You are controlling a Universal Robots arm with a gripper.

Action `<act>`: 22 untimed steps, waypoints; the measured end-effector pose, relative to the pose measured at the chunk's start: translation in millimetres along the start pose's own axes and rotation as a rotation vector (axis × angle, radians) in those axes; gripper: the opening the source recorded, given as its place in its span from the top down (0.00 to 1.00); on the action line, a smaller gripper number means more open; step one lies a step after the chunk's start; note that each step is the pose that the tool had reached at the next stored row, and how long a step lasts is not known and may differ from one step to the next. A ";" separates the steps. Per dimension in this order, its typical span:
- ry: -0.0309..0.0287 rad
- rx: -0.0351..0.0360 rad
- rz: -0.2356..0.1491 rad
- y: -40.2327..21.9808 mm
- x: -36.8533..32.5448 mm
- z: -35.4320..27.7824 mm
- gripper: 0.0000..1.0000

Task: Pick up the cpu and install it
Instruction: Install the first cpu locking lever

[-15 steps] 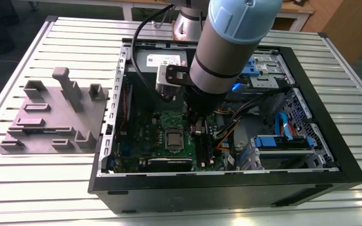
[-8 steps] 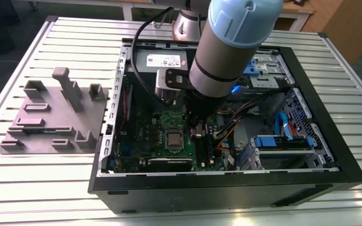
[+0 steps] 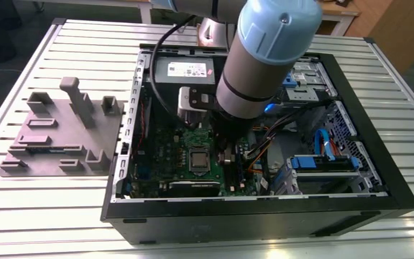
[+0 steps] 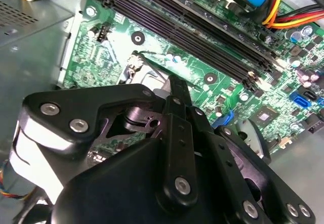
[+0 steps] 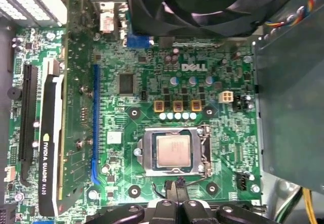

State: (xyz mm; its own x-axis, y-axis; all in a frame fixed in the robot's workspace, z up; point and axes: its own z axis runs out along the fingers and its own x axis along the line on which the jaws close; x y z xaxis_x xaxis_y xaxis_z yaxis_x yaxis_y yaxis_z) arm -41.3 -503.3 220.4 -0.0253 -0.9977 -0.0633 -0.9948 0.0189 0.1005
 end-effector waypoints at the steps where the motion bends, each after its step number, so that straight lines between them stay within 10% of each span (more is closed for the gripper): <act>1: 0.0003 -0.0002 -0.003 -0.1 1.3 1.0 0.90; 9: 0.0034 -0.0015 -0.025 -1.2 8.5 10.0 0.90; 14: 0.0245 -0.0016 -0.040 -0.6 8.1 13.6 0.90; 22: 0.0358 -0.0013 -0.061 2.5 5.8 23.3 0.90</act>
State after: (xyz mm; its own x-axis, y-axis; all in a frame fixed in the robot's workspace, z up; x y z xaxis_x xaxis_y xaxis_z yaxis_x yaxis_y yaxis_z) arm -46.2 -507.5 197.1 0.0386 -0.9987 -0.0338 -0.9942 -0.0418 0.0989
